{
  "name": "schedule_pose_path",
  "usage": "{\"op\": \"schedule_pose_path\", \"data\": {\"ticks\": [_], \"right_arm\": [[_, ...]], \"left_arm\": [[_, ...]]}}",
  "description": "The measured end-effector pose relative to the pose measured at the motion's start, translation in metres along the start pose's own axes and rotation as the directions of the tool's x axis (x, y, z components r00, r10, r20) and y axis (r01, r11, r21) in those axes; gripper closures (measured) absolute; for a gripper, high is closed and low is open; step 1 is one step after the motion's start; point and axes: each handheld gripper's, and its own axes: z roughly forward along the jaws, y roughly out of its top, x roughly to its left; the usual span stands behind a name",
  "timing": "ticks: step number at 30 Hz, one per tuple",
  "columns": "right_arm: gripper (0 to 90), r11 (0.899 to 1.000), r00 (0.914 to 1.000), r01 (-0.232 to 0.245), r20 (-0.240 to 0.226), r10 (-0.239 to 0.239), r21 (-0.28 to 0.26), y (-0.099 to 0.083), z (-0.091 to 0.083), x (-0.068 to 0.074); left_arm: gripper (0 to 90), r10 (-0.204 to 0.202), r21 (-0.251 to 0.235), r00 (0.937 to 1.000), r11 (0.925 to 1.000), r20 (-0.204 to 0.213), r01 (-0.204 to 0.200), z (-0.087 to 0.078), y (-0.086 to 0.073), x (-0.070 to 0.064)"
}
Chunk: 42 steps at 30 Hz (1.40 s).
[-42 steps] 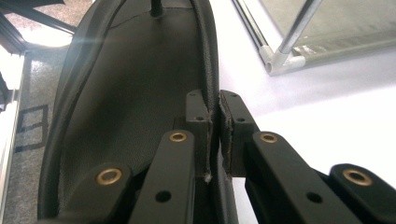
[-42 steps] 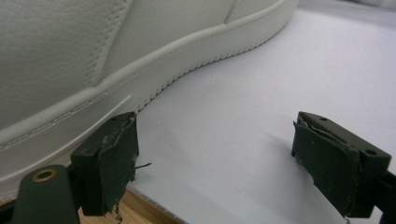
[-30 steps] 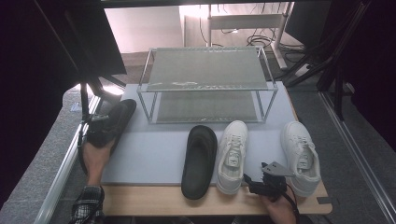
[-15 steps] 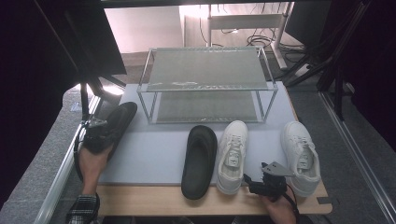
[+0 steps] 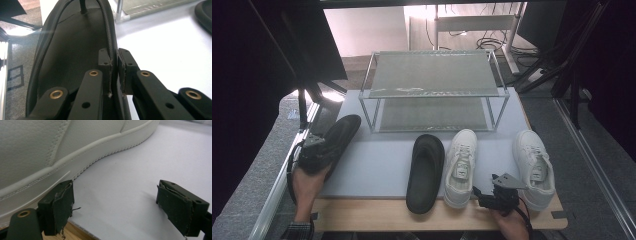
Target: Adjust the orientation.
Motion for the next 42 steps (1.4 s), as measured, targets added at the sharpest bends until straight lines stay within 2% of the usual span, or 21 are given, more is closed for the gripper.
{"op": "schedule_pose_path", "data": {"ticks": [8, 19, 24, 32, 37, 42], "right_arm": [[14.8, 1.0, 1.0, 0.0, 0.0, 0.0, 0.0, 0.0, 0.0, 0.0], [14.8, 1.0, 1.0, -0.001, 0.0, 0.001, 0.0, 0.0, 0.0, 0.0], [14.8, 1.0, 1.0, 0.0, 0.0, 0.0, 0.0, 0.0, 0.0, 0.0], [14.8, 1.0, 1.0, 0.0, 0.0, 0.0, 0.0, 0.0, 0.0, 0.0], [14.8, 1.0, 1.0, -0.001, 0.0, 0.001, 0.0, 0.0, 0.0, 0.0], [14.8, 1.0, 1.0, -0.001, 0.0, 0.001, 0.0, 0.0, 0.0, 0.0]], "left_arm": [[81.4, 0.018, 0.004, 0.9997, 0.9998, 0.016, -0.018, -0.007, -0.009, -0.008], [81.3, 0.042, 0.003, 0.9974, 0.9991, 0.059, -0.042, -0.017, -0.024, -0.025], [81.0, 0.058, 0.002, 0.9943, 0.9983, 0.09, -0.058, -0.018, -0.03, -0.038], [80.8, 0.078, -0.004, 0.9895, 0.9969, 0.121, -0.079, -0.013, -0.029, -0.051], [80.7, 0.11, -0.009, 0.9842, 0.994, 0.139, -0.109, -0.011, -0.024, -0.064], [80.5, 0.12, -0.032, 0.9799, 0.9927, 0.159, -0.117, -0.006, -0.016, -0.075]]}}
